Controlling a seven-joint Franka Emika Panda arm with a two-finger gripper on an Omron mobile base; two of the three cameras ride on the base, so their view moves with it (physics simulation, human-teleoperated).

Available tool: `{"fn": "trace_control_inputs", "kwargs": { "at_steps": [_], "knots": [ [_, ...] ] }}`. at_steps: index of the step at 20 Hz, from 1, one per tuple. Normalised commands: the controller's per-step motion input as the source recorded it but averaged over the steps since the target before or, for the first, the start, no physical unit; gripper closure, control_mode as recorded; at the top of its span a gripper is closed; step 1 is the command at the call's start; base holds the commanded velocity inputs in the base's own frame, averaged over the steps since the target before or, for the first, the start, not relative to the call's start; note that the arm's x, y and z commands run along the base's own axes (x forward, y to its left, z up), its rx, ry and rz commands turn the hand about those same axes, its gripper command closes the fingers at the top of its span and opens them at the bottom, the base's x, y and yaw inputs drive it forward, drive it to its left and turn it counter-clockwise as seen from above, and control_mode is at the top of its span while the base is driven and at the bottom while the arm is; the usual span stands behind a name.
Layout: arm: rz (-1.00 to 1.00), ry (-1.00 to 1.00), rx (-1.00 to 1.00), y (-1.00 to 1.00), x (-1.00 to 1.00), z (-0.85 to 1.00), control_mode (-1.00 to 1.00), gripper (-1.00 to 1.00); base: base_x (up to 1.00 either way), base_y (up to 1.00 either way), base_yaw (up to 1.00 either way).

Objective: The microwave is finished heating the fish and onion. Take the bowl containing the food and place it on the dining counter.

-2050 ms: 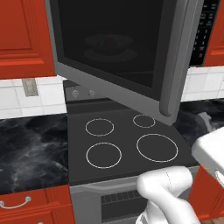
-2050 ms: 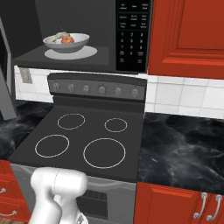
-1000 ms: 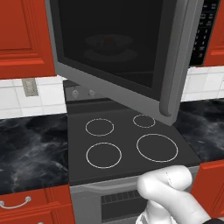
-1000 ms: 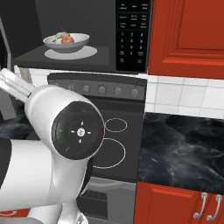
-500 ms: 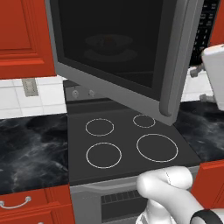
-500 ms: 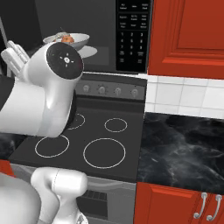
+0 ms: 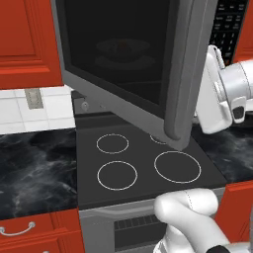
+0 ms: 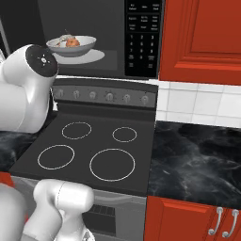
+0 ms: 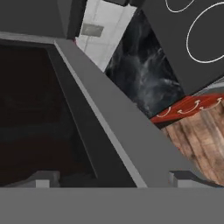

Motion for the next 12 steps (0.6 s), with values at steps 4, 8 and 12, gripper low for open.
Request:
{"fn": "trace_control_inputs", "kwargs": {
  "at_steps": [4, 8, 12],
  "knots": [
    [0.19, 0.26, 0.22, 0.98, -0.46, 0.00, -1.00, -1.00, 0.00, 0.00, 0.00],
    [0.04, 0.09, 0.13, 1.00, -0.44, -0.11, -1.00, -1.00, 0.00, 0.00, 0.00],
    [-0.01, 0.06, 0.01, 0.87, -0.11, -0.10, -1.00, -1.00, 0.00, 0.00, 0.00]
  ]
}}
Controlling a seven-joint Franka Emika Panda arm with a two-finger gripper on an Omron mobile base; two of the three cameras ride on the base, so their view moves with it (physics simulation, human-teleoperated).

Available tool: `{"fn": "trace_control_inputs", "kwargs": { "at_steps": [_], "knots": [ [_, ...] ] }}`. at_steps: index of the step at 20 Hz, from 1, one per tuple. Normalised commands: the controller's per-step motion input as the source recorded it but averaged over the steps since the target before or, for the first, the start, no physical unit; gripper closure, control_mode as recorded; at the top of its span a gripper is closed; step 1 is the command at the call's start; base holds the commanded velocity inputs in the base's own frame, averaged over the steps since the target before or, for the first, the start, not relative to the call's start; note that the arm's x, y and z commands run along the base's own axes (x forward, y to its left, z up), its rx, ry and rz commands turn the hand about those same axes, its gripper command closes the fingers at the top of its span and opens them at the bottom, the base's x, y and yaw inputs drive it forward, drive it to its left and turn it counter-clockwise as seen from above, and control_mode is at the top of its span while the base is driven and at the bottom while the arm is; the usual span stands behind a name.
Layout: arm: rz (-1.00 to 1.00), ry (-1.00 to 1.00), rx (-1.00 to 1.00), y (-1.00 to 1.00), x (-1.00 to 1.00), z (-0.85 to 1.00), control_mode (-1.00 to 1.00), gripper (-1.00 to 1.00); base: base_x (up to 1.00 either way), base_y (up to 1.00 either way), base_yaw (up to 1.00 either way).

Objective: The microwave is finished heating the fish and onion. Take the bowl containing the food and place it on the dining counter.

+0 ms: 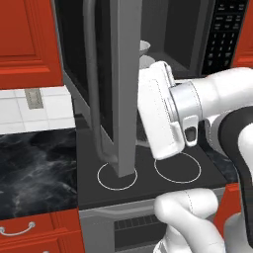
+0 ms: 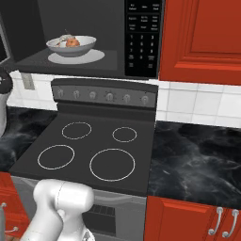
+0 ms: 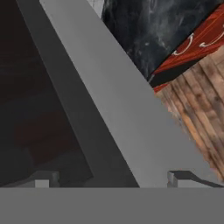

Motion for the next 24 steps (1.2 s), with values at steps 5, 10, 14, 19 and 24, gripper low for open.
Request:
{"fn": "trace_control_inputs", "kwargs": {
  "at_steps": [5, 10, 14, 19, 24],
  "knots": [
    [-0.02, -0.01, -0.10, -0.24, 0.20, 0.06, -1.00, -1.00, 0.00, 0.00, 0.00],
    [-0.03, -0.22, 0.00, -1.00, 0.63, 0.69, -1.00, -1.00, 0.00, 0.00, 0.00],
    [-0.03, -0.28, 0.00, -1.00, 0.88, 0.52, -1.00, -1.00, 0.00, 0.00, 0.00],
    [-0.07, -0.29, -0.05, -1.00, 1.00, 0.20, -1.00, -1.00, 0.00, 0.00, 0.00],
    [-0.08, -0.23, -0.23, -0.79, 1.00, -0.26, -1.00, -1.00, 0.00, 0.00, 0.00]
  ]
}}
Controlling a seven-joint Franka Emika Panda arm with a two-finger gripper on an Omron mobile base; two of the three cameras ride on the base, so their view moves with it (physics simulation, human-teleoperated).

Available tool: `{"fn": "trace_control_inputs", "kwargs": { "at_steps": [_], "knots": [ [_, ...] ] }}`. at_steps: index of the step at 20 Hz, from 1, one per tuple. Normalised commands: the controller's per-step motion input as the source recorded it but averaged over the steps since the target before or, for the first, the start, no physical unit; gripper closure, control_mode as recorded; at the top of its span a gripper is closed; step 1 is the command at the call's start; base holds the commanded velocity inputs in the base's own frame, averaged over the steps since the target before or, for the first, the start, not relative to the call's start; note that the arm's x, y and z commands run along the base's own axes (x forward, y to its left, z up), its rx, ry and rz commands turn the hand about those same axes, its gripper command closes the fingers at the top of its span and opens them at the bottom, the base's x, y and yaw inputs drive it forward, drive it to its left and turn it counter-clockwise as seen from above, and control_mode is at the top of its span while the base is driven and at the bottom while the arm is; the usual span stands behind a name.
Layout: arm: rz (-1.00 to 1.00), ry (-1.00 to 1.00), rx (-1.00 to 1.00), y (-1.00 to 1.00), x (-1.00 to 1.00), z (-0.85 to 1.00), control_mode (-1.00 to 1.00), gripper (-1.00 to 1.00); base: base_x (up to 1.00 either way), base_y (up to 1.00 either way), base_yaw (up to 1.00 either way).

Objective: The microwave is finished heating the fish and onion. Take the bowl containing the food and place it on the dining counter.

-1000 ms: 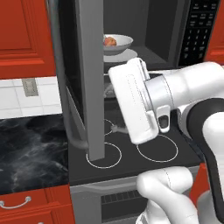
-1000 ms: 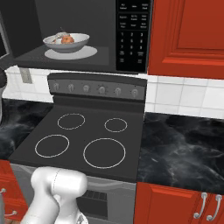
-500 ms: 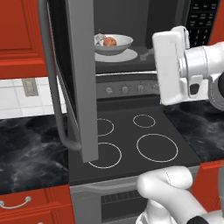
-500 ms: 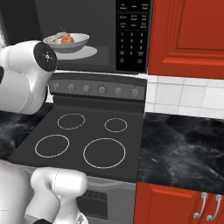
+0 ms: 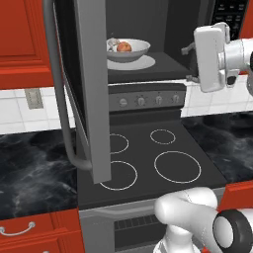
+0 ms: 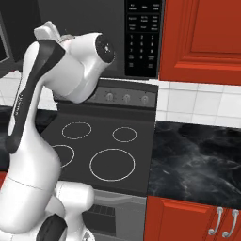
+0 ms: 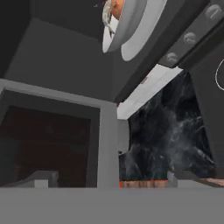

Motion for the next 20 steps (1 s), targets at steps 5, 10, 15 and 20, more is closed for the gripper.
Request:
{"fn": "trace_control_inputs", "kwargs": {
  "at_steps": [5, 10, 15, 20],
  "knots": [
    [-0.01, -0.14, -0.08, -0.11, 0.82, -0.06, -1.00, -1.00, 0.00, 0.00, 0.00],
    [-0.03, 0.00, -0.02, 0.34, 0.92, 0.00, -1.00, -1.00, 0.00, 0.00, 0.00],
    [-0.07, 0.01, -0.03, 0.32, 0.93, -0.01, -1.00, -1.00, 0.00, 0.00, 0.00],
    [-0.15, 0.08, -0.01, 0.01, 1.00, -0.01, -1.00, -1.00, 0.00, 0.00, 0.00]
  ]
}}
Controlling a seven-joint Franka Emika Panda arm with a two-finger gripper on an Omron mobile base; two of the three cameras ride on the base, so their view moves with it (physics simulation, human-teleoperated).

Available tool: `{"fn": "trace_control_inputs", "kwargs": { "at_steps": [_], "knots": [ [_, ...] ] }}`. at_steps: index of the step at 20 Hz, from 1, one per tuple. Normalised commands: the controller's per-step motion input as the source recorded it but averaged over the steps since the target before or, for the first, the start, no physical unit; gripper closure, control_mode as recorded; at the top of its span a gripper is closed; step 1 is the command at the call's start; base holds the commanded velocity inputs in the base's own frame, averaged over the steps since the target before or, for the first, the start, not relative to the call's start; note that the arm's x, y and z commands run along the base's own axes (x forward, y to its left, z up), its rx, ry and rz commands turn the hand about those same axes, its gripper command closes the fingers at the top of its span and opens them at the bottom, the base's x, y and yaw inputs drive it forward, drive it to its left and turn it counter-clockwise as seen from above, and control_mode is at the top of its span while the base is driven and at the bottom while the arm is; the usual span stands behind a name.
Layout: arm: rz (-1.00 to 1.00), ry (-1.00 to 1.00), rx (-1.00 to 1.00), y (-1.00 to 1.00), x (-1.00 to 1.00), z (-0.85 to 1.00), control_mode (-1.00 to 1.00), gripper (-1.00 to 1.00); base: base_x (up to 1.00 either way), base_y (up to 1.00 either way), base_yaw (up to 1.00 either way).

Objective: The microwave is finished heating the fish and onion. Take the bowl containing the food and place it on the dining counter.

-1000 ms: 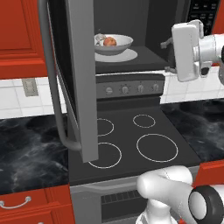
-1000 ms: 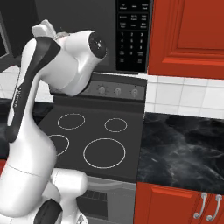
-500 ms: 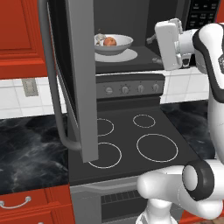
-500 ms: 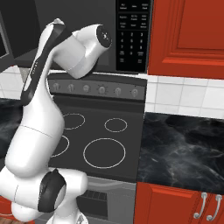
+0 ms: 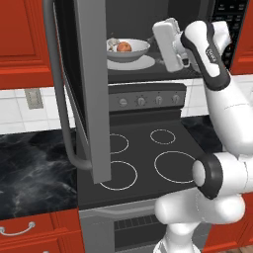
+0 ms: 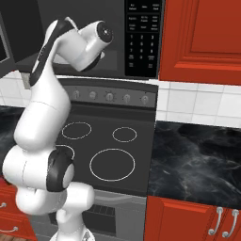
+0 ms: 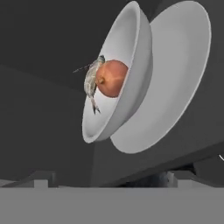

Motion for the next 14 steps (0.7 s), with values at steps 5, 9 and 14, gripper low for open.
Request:
{"fn": "trace_control_inputs", "kwargs": {
  "at_steps": [5, 9, 14],
  "knots": [
    [-0.17, 0.08, -0.02, 0.01, 0.98, -0.11, -1.00, -1.00, 0.00, 0.00, 0.00],
    [-0.11, 0.08, -0.01, 0.14, 0.75, 0.00, -1.00, -1.00, 0.00, 0.00, 0.00],
    [-0.05, 0.13, -0.02, 0.01, 0.54, -0.06, -1.00, -1.00, 0.00, 0.00, 0.00]
  ]
}}
